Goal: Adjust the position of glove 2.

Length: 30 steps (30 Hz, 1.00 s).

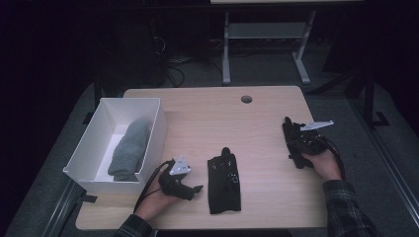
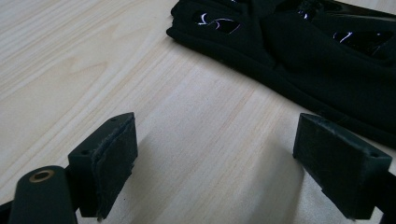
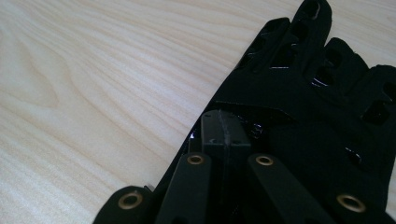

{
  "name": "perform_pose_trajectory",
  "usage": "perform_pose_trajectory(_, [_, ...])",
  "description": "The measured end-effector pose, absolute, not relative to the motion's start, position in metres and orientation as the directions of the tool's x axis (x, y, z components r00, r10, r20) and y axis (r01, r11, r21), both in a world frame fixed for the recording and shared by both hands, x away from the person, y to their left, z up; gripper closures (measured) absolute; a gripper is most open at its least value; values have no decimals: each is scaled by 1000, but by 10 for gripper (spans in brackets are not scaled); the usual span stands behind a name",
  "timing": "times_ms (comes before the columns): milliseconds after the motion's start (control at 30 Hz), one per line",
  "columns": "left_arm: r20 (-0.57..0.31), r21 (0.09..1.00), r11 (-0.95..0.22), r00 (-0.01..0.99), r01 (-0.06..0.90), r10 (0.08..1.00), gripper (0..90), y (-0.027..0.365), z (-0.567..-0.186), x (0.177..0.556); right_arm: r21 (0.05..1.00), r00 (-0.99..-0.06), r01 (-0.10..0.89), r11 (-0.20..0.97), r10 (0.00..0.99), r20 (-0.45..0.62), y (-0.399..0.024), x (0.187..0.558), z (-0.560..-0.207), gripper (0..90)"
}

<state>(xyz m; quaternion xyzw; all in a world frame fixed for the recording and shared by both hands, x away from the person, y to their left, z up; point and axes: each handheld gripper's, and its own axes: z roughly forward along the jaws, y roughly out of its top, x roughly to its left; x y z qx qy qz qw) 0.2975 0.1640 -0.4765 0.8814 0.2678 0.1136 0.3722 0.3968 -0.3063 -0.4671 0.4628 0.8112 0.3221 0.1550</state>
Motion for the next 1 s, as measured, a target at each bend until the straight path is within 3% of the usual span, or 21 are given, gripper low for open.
perform_pose_trajectory(433, [3,716,-581,831,387,556,133,164,-477,298,644,-620,621,448,783,54,-271,384,-464,900])
perform_pose_trajectory(1000, [3,716,-581,831,387,556,133,164,-477,298,624,-797,496,604,601,51,-202,350,-460,900])
